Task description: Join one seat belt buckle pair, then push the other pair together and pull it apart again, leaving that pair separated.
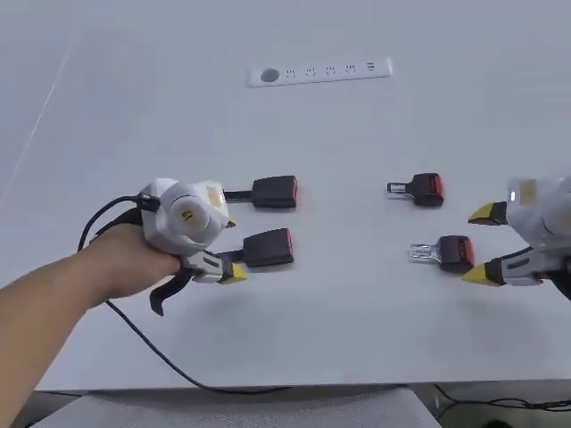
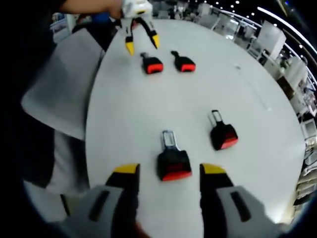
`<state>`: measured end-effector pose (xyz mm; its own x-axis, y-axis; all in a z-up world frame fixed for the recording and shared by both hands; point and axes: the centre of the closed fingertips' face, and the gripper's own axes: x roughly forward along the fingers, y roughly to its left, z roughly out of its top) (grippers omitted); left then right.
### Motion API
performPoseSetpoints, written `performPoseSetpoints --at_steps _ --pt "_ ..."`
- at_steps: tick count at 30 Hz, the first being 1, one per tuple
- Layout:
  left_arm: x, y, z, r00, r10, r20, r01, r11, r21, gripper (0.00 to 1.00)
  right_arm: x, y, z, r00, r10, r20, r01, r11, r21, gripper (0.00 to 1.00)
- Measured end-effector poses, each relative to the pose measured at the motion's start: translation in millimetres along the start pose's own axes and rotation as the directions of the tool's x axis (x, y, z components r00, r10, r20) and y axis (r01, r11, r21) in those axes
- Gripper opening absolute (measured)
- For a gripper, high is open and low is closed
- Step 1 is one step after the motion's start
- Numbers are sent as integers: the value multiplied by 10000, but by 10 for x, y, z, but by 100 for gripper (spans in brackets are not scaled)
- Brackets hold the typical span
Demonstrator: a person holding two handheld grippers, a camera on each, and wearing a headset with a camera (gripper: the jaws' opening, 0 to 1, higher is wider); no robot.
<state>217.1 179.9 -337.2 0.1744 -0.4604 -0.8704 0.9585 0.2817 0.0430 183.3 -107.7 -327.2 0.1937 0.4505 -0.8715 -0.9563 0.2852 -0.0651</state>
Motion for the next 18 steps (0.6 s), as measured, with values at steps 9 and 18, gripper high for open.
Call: performPoseSetpoints --at_steps 9,18 --pt "124 44 63 9990 -406 -174 408 9991 134 42 115 -55 -98 9980 515 -357 -519 9986 -99 47" --pt "222 53 81 9968 -708 -374 734 9946 728 38 230 -77 -169 9936 945 -620 -952 9954 -99 44"
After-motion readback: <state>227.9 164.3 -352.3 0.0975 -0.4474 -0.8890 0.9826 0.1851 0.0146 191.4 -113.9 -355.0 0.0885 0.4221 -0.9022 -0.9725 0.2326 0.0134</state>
